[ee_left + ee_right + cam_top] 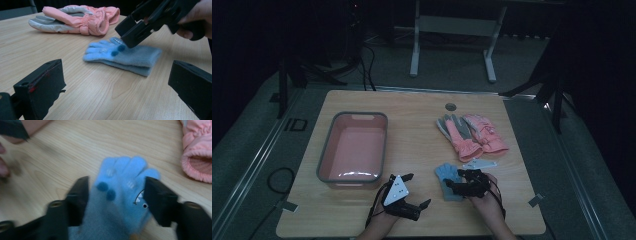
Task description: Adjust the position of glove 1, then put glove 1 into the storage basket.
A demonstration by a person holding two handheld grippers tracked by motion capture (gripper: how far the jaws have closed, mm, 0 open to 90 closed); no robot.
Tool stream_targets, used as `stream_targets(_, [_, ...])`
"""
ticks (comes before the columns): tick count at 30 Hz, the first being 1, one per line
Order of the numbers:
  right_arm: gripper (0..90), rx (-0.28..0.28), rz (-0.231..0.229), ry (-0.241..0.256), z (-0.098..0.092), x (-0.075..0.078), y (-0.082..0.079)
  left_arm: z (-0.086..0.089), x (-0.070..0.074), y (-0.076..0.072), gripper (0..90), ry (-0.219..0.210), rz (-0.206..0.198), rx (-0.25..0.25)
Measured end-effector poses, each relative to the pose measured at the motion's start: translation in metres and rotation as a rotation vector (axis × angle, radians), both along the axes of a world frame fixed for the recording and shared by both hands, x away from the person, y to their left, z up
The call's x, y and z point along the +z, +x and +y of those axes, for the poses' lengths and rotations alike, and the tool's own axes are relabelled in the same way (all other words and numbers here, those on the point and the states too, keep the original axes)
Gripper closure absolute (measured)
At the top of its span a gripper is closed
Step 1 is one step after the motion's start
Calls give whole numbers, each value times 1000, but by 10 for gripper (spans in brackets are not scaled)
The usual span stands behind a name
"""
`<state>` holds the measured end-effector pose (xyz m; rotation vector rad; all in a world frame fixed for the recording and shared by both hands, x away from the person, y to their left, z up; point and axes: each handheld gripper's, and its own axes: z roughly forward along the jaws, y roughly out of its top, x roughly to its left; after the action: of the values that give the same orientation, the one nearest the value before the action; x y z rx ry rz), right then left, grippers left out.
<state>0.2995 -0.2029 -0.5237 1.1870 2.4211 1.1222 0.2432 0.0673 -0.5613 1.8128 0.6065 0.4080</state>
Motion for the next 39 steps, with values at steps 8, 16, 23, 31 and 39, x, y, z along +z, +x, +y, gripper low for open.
stream_targets(8, [164,39,7,52,-19,7,7,0,0,1,6,-10,6,13])
stream_targets(16, [136,118,-41,53,-37,20,16,-7,3,-1,6,51,-20,-20])
stream_targets(23, [132,114,50,88,-47,21,17,-13,17,3,6,31,121,-118])
stream_targets(31, [272,114,55,103,-49,20,19,-35,22,3,25,110,79,-221])
stream_targets(39, [354,71,89,98,-34,3,35,-69,22,14,241,237,11,-327])
